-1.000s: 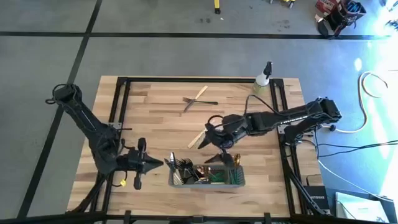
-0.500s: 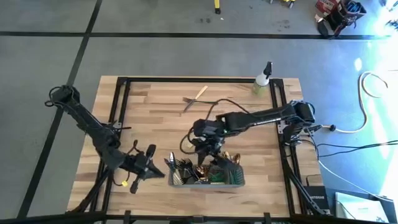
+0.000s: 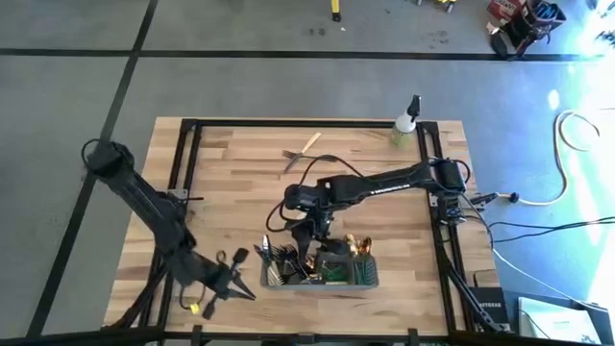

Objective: Sort silverware
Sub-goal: Put the left yellow knife into the gray cutlery rack

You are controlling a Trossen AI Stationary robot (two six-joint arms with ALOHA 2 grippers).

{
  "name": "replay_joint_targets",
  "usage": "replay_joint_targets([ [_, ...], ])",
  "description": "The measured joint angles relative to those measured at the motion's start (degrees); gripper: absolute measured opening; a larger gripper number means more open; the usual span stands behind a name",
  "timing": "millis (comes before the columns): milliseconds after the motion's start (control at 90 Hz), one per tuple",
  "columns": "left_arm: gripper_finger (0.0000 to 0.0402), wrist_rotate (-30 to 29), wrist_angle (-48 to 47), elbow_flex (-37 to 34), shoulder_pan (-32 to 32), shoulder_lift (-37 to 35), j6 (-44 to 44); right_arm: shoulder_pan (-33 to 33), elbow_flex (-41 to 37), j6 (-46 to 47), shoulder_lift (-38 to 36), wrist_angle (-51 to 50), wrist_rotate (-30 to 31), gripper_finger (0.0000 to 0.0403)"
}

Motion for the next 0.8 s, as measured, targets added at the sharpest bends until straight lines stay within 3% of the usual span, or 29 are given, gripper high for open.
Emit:
replay_joint_targets([
  [222, 0.0, -14.13, -6.4, 8.22, -1.34, 10.88, 8.69, 0.04, 0.0, -0.99, 0.06, 0.94, -2.22, 0.0204],
  [467, 0.0, -13.51, -7.05, 12.62, -1.12, 17.42, 12.46, 0.62, 0.0, -3.0, 0.04, 1.96, -3.77, 0.0194],
  [800, 0.0, -13.6, -7.1, 12.68, 0.48, 17.56, 12.5, 1.85, -0.04, -6.71, 2.62, 2.91, -1.88, 0.0148],
])
